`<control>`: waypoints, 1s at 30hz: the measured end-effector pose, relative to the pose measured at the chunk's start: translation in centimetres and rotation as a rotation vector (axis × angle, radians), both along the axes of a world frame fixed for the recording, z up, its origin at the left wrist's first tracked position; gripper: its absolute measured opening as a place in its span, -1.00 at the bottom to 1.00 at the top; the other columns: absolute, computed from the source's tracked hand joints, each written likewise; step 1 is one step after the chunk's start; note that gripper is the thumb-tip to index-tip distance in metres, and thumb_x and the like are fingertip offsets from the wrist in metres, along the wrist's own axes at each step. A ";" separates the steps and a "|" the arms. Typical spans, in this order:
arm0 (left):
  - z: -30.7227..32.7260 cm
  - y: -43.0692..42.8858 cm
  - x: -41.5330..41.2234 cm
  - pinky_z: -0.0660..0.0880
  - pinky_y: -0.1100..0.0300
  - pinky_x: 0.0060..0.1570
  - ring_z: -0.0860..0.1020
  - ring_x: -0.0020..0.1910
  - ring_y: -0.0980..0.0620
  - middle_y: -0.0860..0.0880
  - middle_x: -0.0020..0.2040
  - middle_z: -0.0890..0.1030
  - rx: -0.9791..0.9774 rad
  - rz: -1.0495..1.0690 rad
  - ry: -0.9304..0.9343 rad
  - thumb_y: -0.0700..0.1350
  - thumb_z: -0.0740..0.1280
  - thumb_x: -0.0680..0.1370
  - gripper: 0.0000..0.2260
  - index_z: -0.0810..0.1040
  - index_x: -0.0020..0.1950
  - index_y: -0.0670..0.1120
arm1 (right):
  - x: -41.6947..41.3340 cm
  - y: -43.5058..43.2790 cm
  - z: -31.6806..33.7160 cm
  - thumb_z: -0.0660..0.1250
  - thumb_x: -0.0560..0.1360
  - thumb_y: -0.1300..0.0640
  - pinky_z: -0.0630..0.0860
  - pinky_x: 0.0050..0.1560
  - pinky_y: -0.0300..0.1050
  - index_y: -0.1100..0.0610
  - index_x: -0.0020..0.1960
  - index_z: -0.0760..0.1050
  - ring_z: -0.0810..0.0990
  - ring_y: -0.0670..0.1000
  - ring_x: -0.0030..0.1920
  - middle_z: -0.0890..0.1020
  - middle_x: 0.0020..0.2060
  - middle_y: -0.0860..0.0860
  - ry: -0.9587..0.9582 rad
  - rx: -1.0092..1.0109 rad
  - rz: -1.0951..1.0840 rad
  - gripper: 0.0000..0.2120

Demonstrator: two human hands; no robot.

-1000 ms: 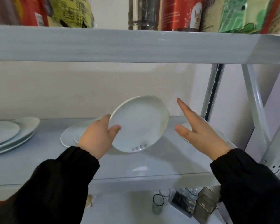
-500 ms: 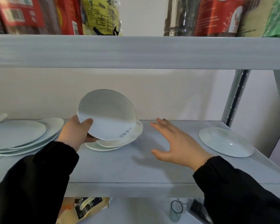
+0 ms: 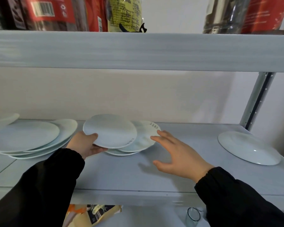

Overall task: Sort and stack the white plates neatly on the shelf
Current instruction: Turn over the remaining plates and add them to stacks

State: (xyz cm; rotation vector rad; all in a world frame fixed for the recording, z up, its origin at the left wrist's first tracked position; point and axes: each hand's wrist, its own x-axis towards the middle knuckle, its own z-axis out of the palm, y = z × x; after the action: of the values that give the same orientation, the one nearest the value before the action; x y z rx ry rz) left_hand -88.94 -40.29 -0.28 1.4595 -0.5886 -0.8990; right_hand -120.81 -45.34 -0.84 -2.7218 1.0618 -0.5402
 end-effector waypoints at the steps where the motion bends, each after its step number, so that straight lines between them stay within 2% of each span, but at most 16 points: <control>1: -0.2 -0.2 0.1 0.57 0.10 -0.50 0.63 -0.20 -0.25 -0.29 0.13 0.55 0.019 -0.009 0.007 -0.29 0.20 0.61 -0.72 0.36 0.32 -0.20 | 0.2 0.0 0.0 0.16 0.37 -0.41 0.16 0.48 -0.23 -0.29 0.55 0.08 -0.13 -0.28 0.56 0.02 0.60 -0.24 0.000 0.003 -0.003 -0.22; 4: -0.9 -0.7 0.9 0.42 0.24 -0.56 0.62 -0.32 -0.16 -0.25 -0.06 0.61 0.131 -0.018 -0.176 -0.27 0.23 0.57 -0.79 0.44 0.21 -0.24 | 0.7 0.0 0.0 0.15 0.35 -0.42 0.15 0.48 -0.23 -0.28 0.55 0.10 -0.10 -0.27 0.56 0.03 0.60 -0.23 -0.004 0.009 -0.012 -0.20; 6: -1.2 -0.8 1.8 0.33 0.21 -0.50 0.53 -0.40 -0.12 -0.21 -0.23 0.58 0.194 -0.015 -0.348 -0.23 0.29 0.51 -0.80 0.50 0.10 -0.26 | 0.9 0.0 0.0 0.14 0.34 -0.43 0.17 0.48 -0.22 -0.28 0.55 0.11 -0.10 -0.27 0.56 0.04 0.60 -0.23 -0.002 0.007 -0.016 -0.20; 8: -1.3 -0.7 2.3 0.33 0.17 -0.46 0.48 -0.39 -0.12 -0.20 -0.28 0.56 0.225 -0.035 -0.439 -0.15 0.36 0.39 -0.72 0.52 0.04 -0.26 | 1.2 0.1 0.0 0.14 0.34 -0.42 0.17 0.48 -0.23 -0.29 0.55 0.11 -0.10 -0.27 0.56 0.03 0.60 -0.24 0.002 0.005 -0.019 -0.21; 11: -1.7 -0.9 3.0 0.42 0.17 -0.48 0.57 -0.31 -0.17 -0.20 -0.13 0.61 0.215 -0.039 -0.489 -0.12 0.39 0.34 -0.62 0.48 0.12 -0.21 | 1.5 0.2 0.1 0.14 0.35 -0.42 0.16 0.48 -0.22 -0.30 0.55 0.10 -0.10 -0.26 0.57 0.02 0.60 -0.24 0.004 0.008 -0.024 -0.21; 13: -1.9 -1.0 3.2 0.51 0.12 -0.43 0.59 -0.21 -0.19 -0.18 -0.02 0.59 0.211 -0.039 -0.522 -0.14 0.40 0.40 -0.55 0.40 0.25 -0.16 | 1.7 0.3 0.1 0.15 0.35 -0.42 0.19 0.49 -0.20 -0.28 0.55 0.12 -0.08 -0.25 0.57 0.03 0.60 -0.23 -0.006 0.005 -0.033 -0.21; 15: -2.0 -1.1 3.4 0.57 0.09 -0.35 0.60 -0.16 -0.16 -0.16 0.10 0.56 0.211 -0.036 -0.548 -0.11 0.41 0.41 -0.39 0.28 0.41 -0.15 | 1.7 0.3 0.1 0.15 0.34 -0.42 0.19 0.47 -0.22 -0.28 0.55 0.13 -0.07 -0.26 0.57 0.04 0.60 -0.22 -0.010 -0.005 -0.042 -0.21; 17: -1.9 -1.1 3.6 0.61 0.02 -0.18 0.60 -0.07 -0.12 -0.13 0.23 0.50 0.206 -0.032 -0.594 -0.02 0.42 0.38 -0.25 0.20 0.49 -0.14 | 1.8 0.5 0.1 0.15 0.35 -0.42 0.19 0.46 -0.24 -0.29 0.55 0.12 -0.08 -0.27 0.56 0.04 0.60 -0.23 -0.006 -0.010 -0.047 -0.21; 19: -1.7 -0.9 3.6 0.53 0.01 0.07 0.55 0.10 -0.12 -0.12 0.34 0.44 0.211 -0.032 -0.649 0.11 0.40 0.32 -0.17 0.19 0.51 -0.11 | 1.8 0.6 0.1 0.16 0.35 -0.41 0.18 0.44 -0.26 -0.29 0.54 0.12 -0.10 -0.29 0.56 0.03 0.59 -0.25 -0.008 -0.010 -0.051 -0.22; 20: -1.3 -0.7 3.3 0.45 0.06 0.13 0.51 0.19 -0.13 -0.13 0.38 0.40 0.213 -0.032 -0.682 0.13 0.40 0.34 -0.19 0.20 0.51 -0.09 | 1.8 0.6 0.1 0.16 0.35 -0.41 0.17 0.44 -0.27 -0.30 0.54 0.12 -0.10 -0.30 0.55 0.03 0.59 -0.25 -0.010 -0.012 -0.054 -0.22; 22: -1.0 -0.6 2.9 0.32 0.11 0.11 0.42 0.30 -0.13 -0.14 0.43 0.33 0.192 -0.022 -0.753 0.08 0.37 0.45 -0.29 0.19 0.53 -0.07 | 1.7 0.7 0.0 0.17 0.36 -0.41 0.16 0.45 -0.28 -0.29 0.54 0.13 -0.11 -0.30 0.55 0.04 0.60 -0.24 -0.016 -0.022 -0.060 -0.23; 25: -0.5 -0.5 2.4 0.28 0.06 0.26 0.31 0.41 -0.11 -0.13 0.48 0.25 0.116 -0.021 -0.892 0.08 0.34 0.50 -0.33 0.17 0.54 -0.05 | 1.5 0.8 0.0 0.17 0.36 -0.40 0.18 0.45 -0.25 -0.29 0.54 0.13 -0.10 -0.28 0.56 0.04 0.60 -0.24 -0.019 -0.026 -0.065 -0.22; 28: 0.3 -0.1 1.3 0.21 0.03 0.39 0.22 0.46 -0.09 -0.10 0.49 0.27 0.015 -0.018 -1.112 0.11 0.31 0.52 -0.35 0.18 0.54 -0.04 | 1.0 1.0 0.2 0.16 0.35 -0.41 0.21 0.47 -0.20 -0.28 0.55 0.13 -0.11 -0.27 0.56 0.03 0.60 -0.24 -0.015 -0.022 -0.074 -0.21; 30: 0.6 0.0 0.3 0.16 0.01 0.43 0.15 0.49 -0.08 -0.07 0.50 0.27 -0.044 -0.048 -1.251 0.21 0.24 0.50 -0.33 0.16 0.55 0.01 | 0.4 1.1 0.4 0.16 0.35 -0.40 0.20 0.48 -0.19 -0.28 0.55 0.11 -0.11 -0.26 0.57 0.02 0.60 -0.24 -0.011 -0.023 -0.079 -0.21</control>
State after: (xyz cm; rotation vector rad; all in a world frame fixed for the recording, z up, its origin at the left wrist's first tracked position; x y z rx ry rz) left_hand -88.67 -40.32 0.35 1.8712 -1.5256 0.1193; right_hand -120.37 -44.23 -0.49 -2.7023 1.1720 -0.5828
